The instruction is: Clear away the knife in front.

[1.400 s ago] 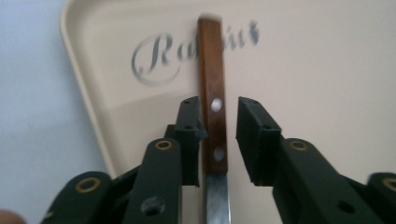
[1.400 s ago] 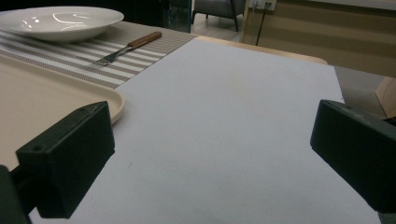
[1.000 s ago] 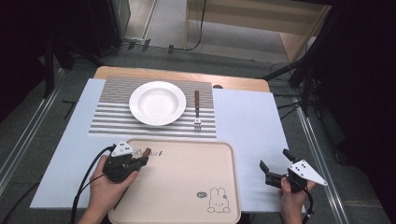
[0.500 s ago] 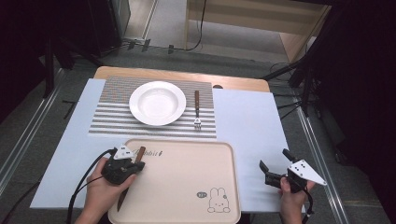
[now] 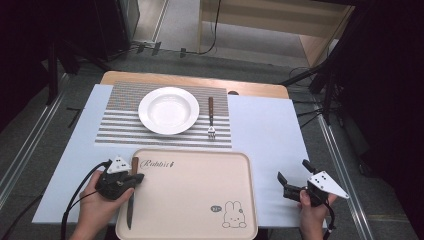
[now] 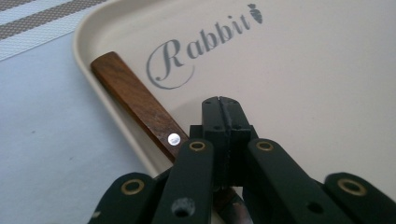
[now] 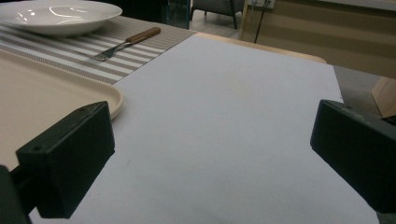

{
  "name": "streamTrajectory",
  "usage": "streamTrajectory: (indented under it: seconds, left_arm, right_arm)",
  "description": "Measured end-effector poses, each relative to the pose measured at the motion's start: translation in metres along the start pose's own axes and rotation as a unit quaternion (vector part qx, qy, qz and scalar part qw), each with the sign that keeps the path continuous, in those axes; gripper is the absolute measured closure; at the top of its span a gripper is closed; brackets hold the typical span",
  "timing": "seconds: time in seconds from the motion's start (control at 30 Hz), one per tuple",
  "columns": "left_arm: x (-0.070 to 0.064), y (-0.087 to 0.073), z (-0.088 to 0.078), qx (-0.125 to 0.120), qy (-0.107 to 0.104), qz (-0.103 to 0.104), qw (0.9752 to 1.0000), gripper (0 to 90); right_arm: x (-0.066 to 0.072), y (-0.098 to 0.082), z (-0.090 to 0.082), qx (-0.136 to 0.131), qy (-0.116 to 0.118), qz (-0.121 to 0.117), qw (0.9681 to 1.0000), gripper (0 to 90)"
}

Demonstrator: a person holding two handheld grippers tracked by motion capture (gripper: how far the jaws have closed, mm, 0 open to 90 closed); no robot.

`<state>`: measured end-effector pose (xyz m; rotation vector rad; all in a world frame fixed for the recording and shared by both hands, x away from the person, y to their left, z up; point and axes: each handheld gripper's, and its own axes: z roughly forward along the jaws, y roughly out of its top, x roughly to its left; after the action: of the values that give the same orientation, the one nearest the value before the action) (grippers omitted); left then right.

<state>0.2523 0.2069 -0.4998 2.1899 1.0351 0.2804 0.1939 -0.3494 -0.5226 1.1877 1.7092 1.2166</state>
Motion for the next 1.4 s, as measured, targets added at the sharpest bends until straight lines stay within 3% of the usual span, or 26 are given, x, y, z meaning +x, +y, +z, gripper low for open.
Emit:
streamTrajectory:
  seconds: [0.3,0.43,0.53,0.73,0.97,1.1,1.27,1.4]
  left_arm:
    - [0.005,-0.002,0.0,-0.015,-0.004,-0.007,0.9999,89.4]
    - [0.011,-0.003,-0.006,-0.043,-0.034,-0.027,0.9981,89.2]
    - [0.014,-0.001,-0.009,-0.057,-0.05,-0.036,0.9965,81.9]
    - [0.014,0.001,-0.016,-0.102,-0.04,-0.036,0.9934,61.4]
    - [0.025,-0.004,-0.025,-0.162,-0.034,-0.044,0.9852,48.5]
    - [0.035,-0.007,-0.029,-0.184,-0.036,-0.047,0.9812,32.1]
    - [0.046,-0.013,-0.037,-0.219,-0.055,-0.054,0.9728,13.5]
    - [0.051,-0.016,-0.042,-0.225,-0.047,-0.055,0.9716,5.2]
  right_arm:
    - [0.0,0.0,0.0,0.0,0.0,0.0,1.0,0.0]
    - [0.001,0.0,0.0,0.001,0.0,0.0,1.0,0.0]
    - [0.001,0.0,0.0,0.001,0.0,-0.001,1.0,0.0]
    - [0.001,0.0,0.0,0.001,0.0,-0.004,1.0,0.0]
    - [0.001,0.0,0.0,0.001,0.0,-0.005,1.0,0.0]
    - [0.002,0.001,0.0,0.003,-0.001,-0.006,1.0,0.0]
    - [0.003,0.001,0.001,0.006,0.0,-0.014,0.9999,0.0]
    - [0.004,0.001,0.002,0.008,0.001,-0.021,0.9998,0.0]
